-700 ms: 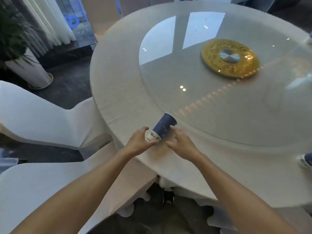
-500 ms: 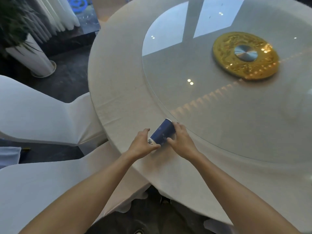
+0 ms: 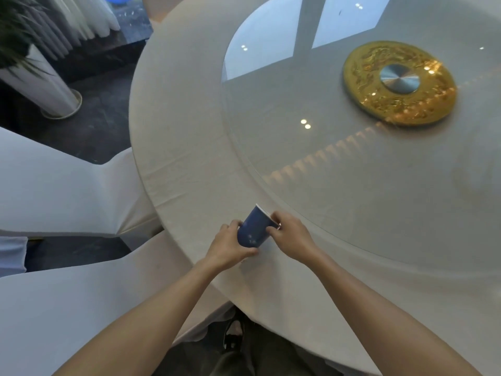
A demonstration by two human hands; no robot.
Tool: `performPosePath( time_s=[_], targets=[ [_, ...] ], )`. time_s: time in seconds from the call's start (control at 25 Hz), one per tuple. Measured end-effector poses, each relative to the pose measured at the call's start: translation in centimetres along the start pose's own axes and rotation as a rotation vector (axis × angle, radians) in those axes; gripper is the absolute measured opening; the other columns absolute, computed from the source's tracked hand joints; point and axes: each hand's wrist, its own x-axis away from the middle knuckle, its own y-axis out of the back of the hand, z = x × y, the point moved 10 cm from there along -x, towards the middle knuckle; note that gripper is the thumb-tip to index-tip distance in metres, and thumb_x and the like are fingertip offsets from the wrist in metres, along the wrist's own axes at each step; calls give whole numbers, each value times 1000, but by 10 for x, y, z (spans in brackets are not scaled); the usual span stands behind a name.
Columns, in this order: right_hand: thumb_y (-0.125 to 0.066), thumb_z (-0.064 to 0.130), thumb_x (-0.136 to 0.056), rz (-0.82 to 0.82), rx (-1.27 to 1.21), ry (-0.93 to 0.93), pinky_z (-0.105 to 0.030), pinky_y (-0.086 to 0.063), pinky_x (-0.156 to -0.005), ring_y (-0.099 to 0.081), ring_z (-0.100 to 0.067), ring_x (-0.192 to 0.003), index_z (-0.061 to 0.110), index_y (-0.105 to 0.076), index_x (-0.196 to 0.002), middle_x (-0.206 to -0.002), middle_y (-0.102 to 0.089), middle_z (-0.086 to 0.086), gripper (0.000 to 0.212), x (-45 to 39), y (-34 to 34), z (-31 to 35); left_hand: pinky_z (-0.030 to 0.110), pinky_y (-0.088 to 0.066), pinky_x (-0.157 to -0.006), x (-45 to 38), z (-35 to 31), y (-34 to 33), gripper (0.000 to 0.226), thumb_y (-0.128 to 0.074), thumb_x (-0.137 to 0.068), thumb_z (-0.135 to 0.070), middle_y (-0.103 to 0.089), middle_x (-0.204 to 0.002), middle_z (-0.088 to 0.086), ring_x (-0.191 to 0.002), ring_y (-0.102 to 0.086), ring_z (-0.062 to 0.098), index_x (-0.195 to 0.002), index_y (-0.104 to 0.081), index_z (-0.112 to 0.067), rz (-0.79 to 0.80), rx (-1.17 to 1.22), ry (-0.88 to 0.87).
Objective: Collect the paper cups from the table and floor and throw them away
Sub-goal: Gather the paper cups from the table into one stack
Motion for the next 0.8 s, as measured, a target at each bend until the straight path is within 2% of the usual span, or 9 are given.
performPosePath(
  time_s=[0.08,0.16,0.32,0.4,0.48,0.6,0.72,0.8],
  targets=[
    [-61,14,-94,-2,-45,24,-43,-52,-76,-61,-24,-88,15,-62,-94,-96,-66,-3,1,25,11,6,32,-61,-63,11,-10,-4,70,-90,-62,-39,-66,-111,2,-88,-72,18,-117,-51,-23,28,48,-45],
    [-61,13,-95,-27,-75,27,-40,-53,-76,-63,-23,-86,18,-61,-92,-94,-67,-1,6,55,24,8,22,-52,-61,23,-25,-12,71,-91,-61,-42,-67,-110,-2,-89,-71,13,-116,-49,-25,72,65,-92],
    [-63,14,-91,-151,-77,-29,-42,-53,-72,-63,-21,-80,35,-50,-72,-84,-65,4,31,122,52,-3,23,-50,-66,48,-67,-41,72,-92,-61,-44,-67,-109,-7,-92,-70,10,-116,-49,-28,152,84,-231],
    [-63,15,-90,-206,-108,-68,-36,-50,-66,-62,-14,-75,38,-51,-70,-78,-64,10,33,150,63,-16,24,-53,-69,60,-85,-60,73,-92,-61,-43,-66,-111,-8,-95,-70,10,-118,-48,-29,188,90,-292],
    [-62,17,-91,-258,-140,-108,-31,-50,-66,-63,-9,-74,37,-59,-75,-79,-66,12,26,179,75,-29,24,-54,-72,74,-102,-83,76,-92,-60,-43,-65,-115,-10,-99,-68,7,-120,-47,-31,228,89,-352],
    [-62,21,-92,-296,-199,-163,-36,-57,-75,-68,-14,-83,28,-69,-90,-91,-72,7,10,217,85,-50,22,-55,-74,92,-120,-118,76,-91,-59,-44,-66,-117,-14,-102,-69,5,-122,-48,-33,285,104,-406],
    [-61,25,-91,-335,-230,-212,-38,-59,-79,-70,-16,-88,24,-74,-99,-98,-75,4,15,252,92,-75,16,-55,-67,108,-136,-154,70,-93,-63,-36,-68,-113,-14,-96,-69,-4,-119,-50,-33,335,121,-454],
    [-61,25,-91,-362,-250,-239,-37,-59,-80,-70,-16,-91,23,-75,-102,-100,-75,4,18,272,97,-92,16,-57,-69,117,-146,-176,70,-94,-66,-33,-68,-114,-13,-96,-68,-8,-121,-51,-32,368,112,-475]
  ],
)
